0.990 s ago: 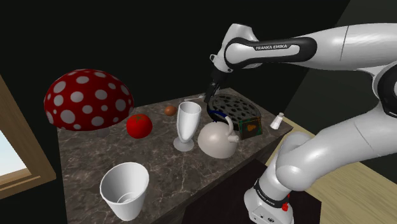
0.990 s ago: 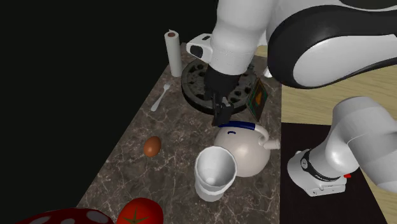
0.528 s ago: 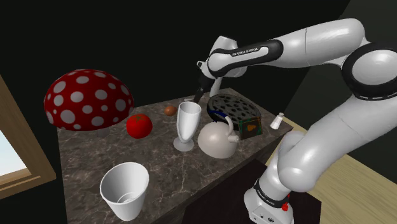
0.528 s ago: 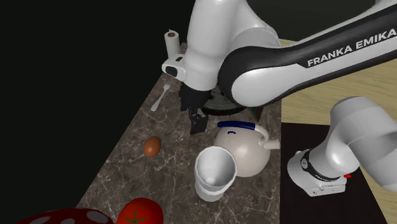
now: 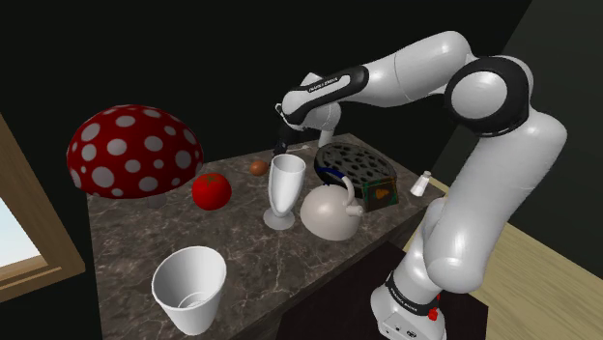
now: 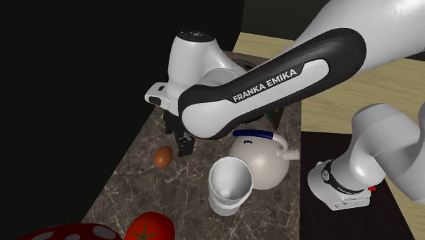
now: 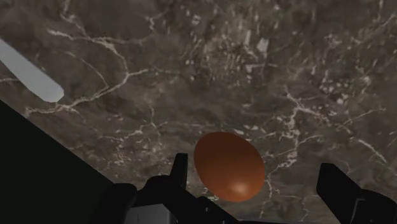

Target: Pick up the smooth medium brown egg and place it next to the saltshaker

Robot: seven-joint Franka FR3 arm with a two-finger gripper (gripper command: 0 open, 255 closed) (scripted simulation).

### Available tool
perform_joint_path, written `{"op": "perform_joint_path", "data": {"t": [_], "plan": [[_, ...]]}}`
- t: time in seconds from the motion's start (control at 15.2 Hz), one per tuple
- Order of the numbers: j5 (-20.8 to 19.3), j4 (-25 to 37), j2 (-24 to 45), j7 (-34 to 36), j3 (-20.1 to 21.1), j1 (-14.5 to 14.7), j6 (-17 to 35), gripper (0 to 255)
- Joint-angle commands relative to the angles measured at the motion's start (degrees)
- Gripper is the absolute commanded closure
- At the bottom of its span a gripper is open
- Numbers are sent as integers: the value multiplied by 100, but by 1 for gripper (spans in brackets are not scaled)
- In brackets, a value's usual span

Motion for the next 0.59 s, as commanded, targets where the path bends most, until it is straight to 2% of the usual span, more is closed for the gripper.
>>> {"op": "perform_joint_path", "data": {"t": [0.0, 0.07, 0.53], "plan": [[485, 327, 459, -560, 70, 16, 111, 0], [667, 469, 642, -775, 125, -7, 141, 0], [1081, 567, 1125, -1051, 296, -49, 471, 0]]}}
